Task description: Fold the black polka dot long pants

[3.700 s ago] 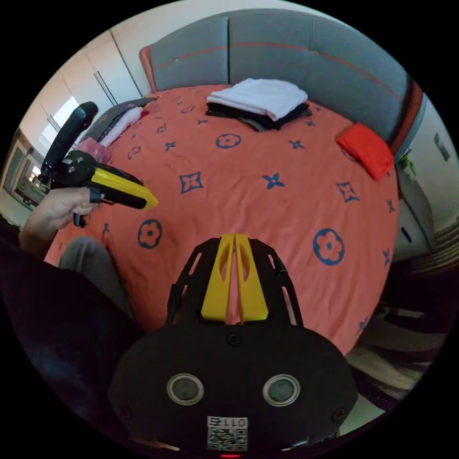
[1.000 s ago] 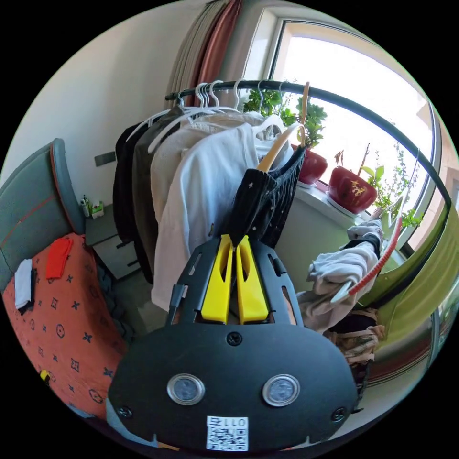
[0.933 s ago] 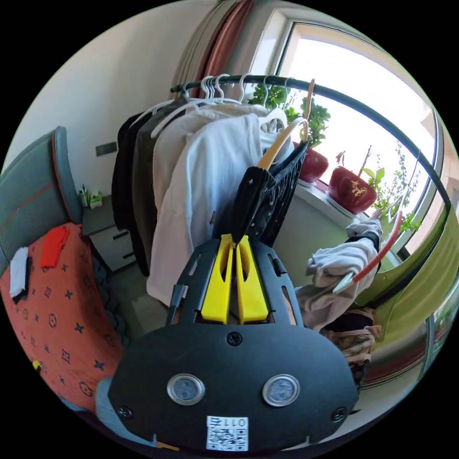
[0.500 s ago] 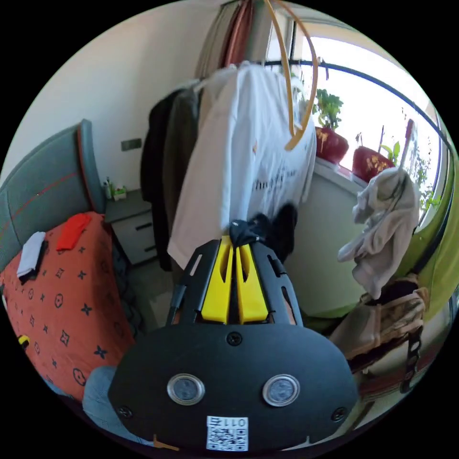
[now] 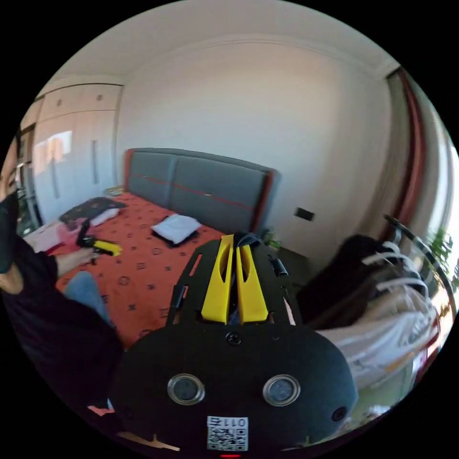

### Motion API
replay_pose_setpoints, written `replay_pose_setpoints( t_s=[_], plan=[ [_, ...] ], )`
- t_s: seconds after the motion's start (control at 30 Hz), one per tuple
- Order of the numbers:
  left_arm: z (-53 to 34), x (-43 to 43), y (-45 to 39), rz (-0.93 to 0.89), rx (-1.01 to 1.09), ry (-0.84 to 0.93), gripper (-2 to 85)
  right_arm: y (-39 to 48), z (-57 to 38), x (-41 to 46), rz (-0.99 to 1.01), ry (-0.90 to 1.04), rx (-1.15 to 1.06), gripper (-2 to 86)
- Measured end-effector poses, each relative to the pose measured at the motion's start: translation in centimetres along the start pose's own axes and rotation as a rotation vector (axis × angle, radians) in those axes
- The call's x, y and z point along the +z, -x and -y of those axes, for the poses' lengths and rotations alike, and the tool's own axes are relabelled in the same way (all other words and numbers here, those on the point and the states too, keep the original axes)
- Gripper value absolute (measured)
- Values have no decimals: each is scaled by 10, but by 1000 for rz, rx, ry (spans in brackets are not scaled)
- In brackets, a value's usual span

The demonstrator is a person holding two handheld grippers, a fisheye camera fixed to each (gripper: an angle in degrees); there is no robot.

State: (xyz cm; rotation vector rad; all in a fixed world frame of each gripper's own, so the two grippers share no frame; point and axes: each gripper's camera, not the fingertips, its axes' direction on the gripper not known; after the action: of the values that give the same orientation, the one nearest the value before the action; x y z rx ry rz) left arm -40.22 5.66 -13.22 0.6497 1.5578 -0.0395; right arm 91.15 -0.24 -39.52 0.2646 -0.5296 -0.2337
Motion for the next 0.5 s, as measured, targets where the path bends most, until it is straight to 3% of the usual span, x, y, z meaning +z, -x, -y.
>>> replay_pose_setpoints(
  t_s=[0.17, 0.33, 0.5],
  plan=[
    [52, -75, -33, -31, 116, -144, 86, 82, 103, 46, 149, 35, -166, 0],
    [82, -140, -80, 156, 273, -294, 81, 172, 197, 77, 201, 55, -376, 0],
    [124, -200, -102, 326, 327, -350, 80, 229, 323, 59, 153, -114, -410, -1]
  ],
)
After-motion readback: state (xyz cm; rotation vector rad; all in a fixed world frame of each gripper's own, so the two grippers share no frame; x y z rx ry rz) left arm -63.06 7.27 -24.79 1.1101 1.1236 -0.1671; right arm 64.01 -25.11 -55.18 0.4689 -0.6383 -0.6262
